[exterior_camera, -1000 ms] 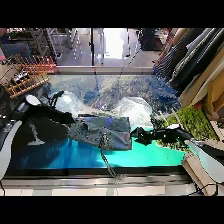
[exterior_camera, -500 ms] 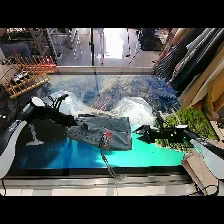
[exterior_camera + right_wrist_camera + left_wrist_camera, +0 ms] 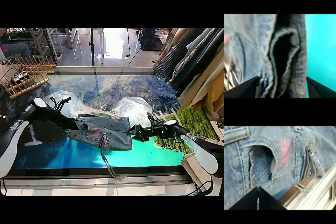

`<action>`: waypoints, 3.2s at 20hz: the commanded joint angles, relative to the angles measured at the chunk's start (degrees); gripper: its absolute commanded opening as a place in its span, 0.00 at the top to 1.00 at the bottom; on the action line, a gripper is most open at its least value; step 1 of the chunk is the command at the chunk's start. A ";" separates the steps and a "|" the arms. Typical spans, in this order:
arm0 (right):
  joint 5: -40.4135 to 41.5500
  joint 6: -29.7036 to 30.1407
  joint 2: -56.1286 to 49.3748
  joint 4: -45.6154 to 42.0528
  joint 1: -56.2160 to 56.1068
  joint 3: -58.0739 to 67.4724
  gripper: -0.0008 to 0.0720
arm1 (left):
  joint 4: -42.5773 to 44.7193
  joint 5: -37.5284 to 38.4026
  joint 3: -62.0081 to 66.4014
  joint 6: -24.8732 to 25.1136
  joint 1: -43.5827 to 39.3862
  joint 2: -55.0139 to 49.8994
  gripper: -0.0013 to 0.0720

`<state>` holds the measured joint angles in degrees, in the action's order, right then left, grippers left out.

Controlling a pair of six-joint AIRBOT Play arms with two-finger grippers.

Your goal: Fold the clothes and pants, and hang the long-sleeved shirts on hangers.

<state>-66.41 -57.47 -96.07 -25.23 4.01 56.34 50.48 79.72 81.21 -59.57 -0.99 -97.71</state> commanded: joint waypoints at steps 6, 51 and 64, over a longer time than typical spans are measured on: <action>1.88 -1.81 -1.05 -7.87 -6.10 1.90 0.87 | 0.00 1.53 0.04 0.04 -0.13 -0.07 0.97; -15.26 -18.56 -0.79 -26.49 -26.99 50.84 0.22 | -6.34 -4.09 0.50 -11.34 5.31 14.14 0.97; 0.15 -18.23 -9.51 -9.09 -19.65 27.71 0.02 | 0.92 -4.76 0.50 -12.46 -8.31 -7.26 0.97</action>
<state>-71.13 -80.71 -101.78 -44.49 -15.88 87.02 48.93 73.89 81.69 -70.39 -9.54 -101.56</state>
